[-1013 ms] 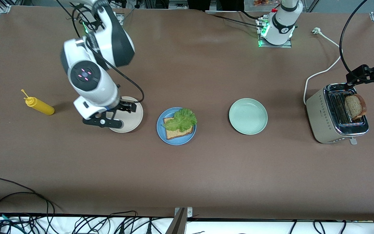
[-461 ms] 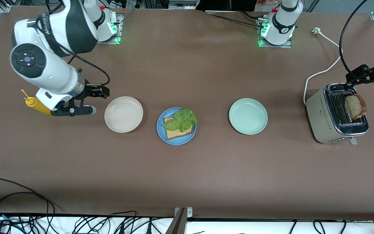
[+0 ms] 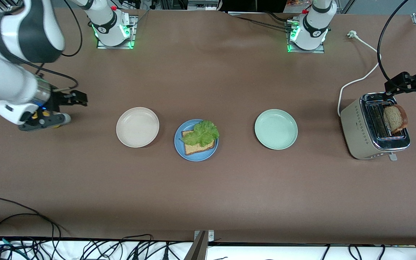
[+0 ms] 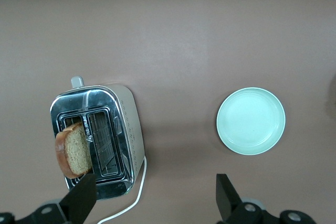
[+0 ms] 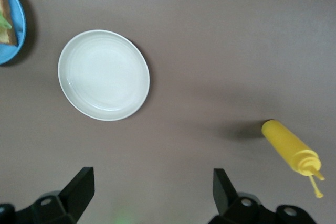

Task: Make sandwich in blue plate with both arms
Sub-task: 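Move the right gripper toward the yellow mustard bottle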

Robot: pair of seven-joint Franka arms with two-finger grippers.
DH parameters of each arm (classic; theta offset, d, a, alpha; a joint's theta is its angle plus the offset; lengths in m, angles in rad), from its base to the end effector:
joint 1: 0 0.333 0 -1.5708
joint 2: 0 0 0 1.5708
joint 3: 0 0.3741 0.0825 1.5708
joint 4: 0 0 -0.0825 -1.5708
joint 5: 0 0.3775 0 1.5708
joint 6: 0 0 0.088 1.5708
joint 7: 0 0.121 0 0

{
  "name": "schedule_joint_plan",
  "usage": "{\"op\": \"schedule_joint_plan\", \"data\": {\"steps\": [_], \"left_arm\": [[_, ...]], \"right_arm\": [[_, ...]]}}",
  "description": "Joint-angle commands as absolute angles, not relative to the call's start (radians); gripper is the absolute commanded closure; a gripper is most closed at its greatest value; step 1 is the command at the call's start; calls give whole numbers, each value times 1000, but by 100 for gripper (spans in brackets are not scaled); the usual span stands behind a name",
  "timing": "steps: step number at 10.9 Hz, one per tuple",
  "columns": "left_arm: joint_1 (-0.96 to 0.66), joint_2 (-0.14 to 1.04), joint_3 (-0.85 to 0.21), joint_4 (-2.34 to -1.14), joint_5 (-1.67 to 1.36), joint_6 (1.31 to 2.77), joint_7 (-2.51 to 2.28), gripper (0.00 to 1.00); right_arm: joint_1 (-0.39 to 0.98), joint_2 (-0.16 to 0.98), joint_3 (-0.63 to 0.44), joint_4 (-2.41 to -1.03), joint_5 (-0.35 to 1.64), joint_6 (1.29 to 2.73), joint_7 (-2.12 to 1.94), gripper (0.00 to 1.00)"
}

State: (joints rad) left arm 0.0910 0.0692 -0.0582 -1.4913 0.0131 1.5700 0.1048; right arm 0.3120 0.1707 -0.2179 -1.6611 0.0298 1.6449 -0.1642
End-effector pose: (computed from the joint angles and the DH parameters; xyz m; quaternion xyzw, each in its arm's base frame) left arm 0.5735 0.0218 0.6668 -0.9993 0.0359 -0.0045 0.0049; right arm 0.5902 0.0685 0.5368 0.9879 0.1257 -0.0913 0.0005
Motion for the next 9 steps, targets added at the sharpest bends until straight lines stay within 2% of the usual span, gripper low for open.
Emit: {"op": "schedule_joint_plan", "data": {"steps": [1,6,8,9], "left_arm": [[87,75,-61,-1470,34,1554,98,0],[86,75,-63,-1470,34,1554,98,0],[86,75,-63,-1470,34,1554,98,0],[86,75,-64,-1470,34,1554,98,0]], "right_arm": [[195,-30,-198,-1889,29,1752,-433,0],[31,-61,-274,-1925,32,1755,-993,0],[-11,-34,-319,-1925,43,1793,-1209,0],[-29,-3,-360,-1925,122,1816,-1359,0]]}}
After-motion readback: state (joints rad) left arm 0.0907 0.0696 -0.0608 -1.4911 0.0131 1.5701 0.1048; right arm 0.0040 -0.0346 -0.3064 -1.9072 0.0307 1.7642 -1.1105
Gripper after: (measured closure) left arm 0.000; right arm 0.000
